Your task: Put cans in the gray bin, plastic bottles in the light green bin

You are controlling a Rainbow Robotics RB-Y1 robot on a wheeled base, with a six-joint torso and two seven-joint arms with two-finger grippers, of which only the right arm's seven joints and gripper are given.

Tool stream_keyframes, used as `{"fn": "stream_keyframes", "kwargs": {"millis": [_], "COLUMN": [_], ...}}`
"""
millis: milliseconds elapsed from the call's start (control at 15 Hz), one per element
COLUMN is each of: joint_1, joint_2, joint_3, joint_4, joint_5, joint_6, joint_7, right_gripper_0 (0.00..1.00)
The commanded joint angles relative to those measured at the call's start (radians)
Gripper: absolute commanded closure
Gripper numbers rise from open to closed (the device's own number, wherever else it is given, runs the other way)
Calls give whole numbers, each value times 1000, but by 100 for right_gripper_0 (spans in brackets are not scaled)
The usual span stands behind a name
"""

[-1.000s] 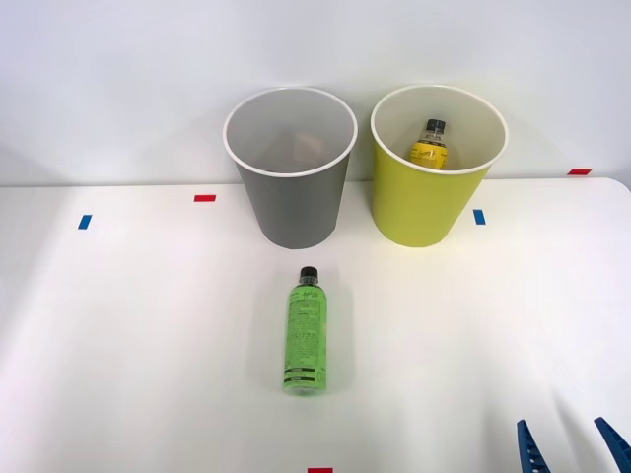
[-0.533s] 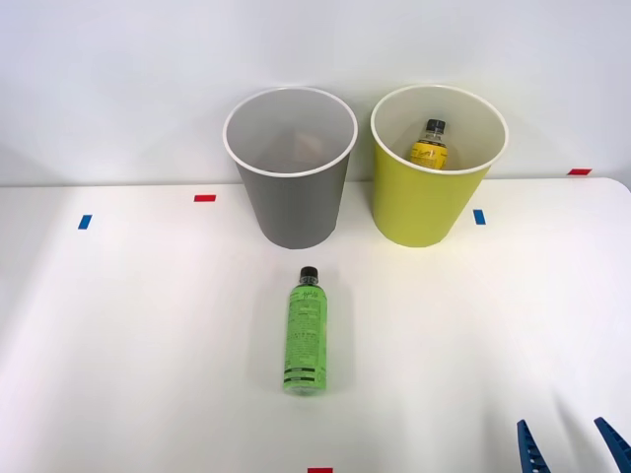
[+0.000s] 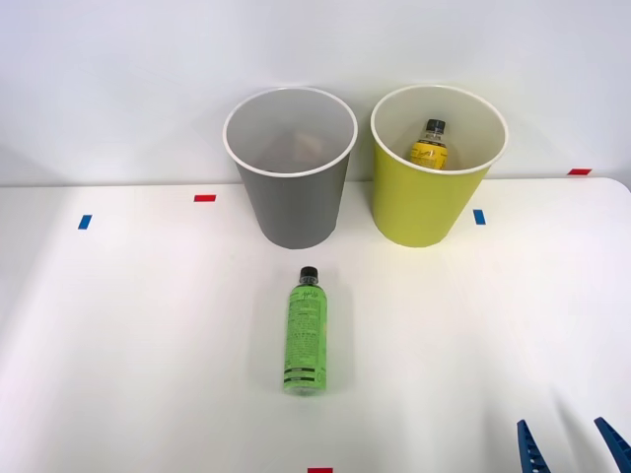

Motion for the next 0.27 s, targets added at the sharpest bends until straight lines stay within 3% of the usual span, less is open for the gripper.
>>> {"fn": "stream_keyframes", "kwargs": {"millis": [67,267], "joint_1": [0,0], "joint_2": [0,0], "joint_3": [0,0], "joint_4": [0,0], "joint_5": [0,0], "joint_6": [0,0], "joint_7": [0,0], "right_gripper_0": [0,0]}}
